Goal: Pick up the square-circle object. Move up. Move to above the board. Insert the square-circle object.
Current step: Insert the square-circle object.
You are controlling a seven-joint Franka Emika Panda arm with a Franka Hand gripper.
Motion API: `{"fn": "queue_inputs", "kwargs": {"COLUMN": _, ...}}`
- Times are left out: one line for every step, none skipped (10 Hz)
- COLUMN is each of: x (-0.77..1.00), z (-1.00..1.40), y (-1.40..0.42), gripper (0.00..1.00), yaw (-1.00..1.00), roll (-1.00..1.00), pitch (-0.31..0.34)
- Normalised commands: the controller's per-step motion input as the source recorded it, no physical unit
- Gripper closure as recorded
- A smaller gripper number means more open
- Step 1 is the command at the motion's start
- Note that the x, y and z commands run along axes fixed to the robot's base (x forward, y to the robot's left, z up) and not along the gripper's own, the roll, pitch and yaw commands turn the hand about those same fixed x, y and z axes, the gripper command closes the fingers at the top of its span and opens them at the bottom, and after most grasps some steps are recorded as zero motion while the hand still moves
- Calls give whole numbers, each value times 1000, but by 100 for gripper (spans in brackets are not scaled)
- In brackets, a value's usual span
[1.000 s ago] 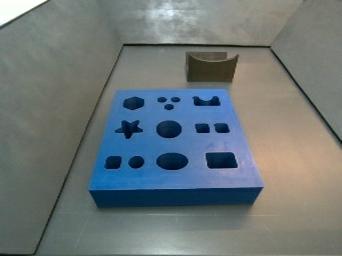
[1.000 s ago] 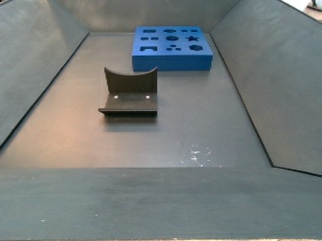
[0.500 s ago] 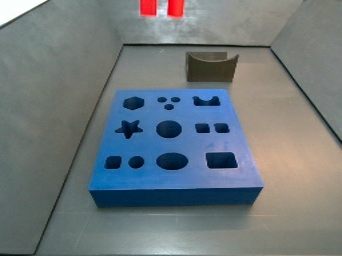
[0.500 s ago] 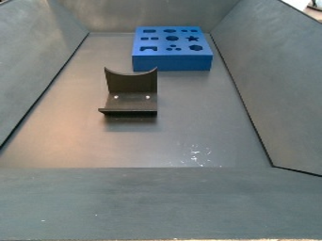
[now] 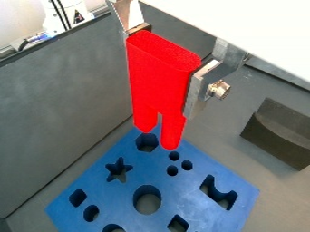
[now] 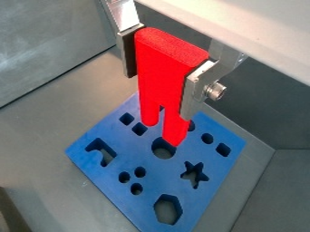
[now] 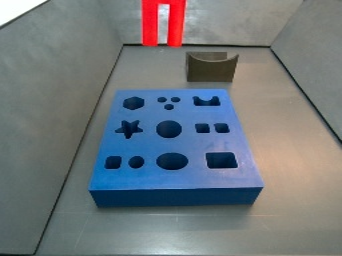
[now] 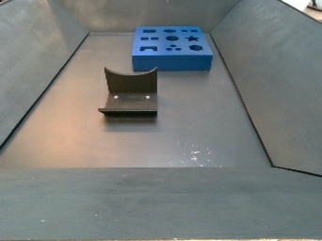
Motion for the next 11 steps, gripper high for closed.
{"fn": "queue_inputs", "kwargs": {"x": 17, "z": -26, "y": -9, "gripper": 100, "yaw": 0, "roll": 0, "pitch": 0}}
{"fn": "queue_inputs", "kwargs": {"x": 0, "z": -717, "y": -320, "gripper": 100, "yaw": -97, "roll": 60, "pitch": -83}}
{"fn": "queue_inputs", "kwargs": {"x": 0, "z": -1000, "y": -554, "gripper": 100, "yaw": -129, "roll": 106, "pitch": -51}}
{"fn": "queue_inputs", "kwargs": {"x": 6, "z": -1000, "y": -597, "gripper": 100, "yaw": -111, "roll": 76, "pitch": -44}}
{"fn": "queue_inputs", "kwargs": {"x": 43, "z": -1000, "y": -486, "gripper": 100, "yaw": 0, "roll": 56, "pitch": -43}}
{"fn": "queue_inputs", "kwargs": {"x": 140, "z": -1000, "y": -471, "gripper": 100, "yaw": 146, "roll": 17, "pitch": 0}}
{"fn": "queue_inputs", "kwargs": {"x": 143, "z": -1000, "y": -520, "gripper": 100, "yaw": 300, "roll": 6, "pitch": 0}}
{"fn": "queue_inputs", "kwargs": {"x": 131, "z": -1000, "y": -554, "gripper": 100, "yaw": 340, "roll": 16, "pitch": 0}}
{"fn": "queue_inputs", "kwargs": {"x": 40, "z": -1000, "y": -594, "gripper": 100, "yaw": 320, "roll": 36, "pitch": 0}}
{"fn": "queue_inputs", "kwargs": {"x": -177, "z": -871, "y": -500, "gripper": 100, "yaw": 323, "roll": 107, "pitch": -150}}
{"fn": "queue_inputs", "kwargs": {"x": 0, "z": -9, "y": -46, "gripper": 100, "yaw": 0, "roll": 47, "pitch": -24}}
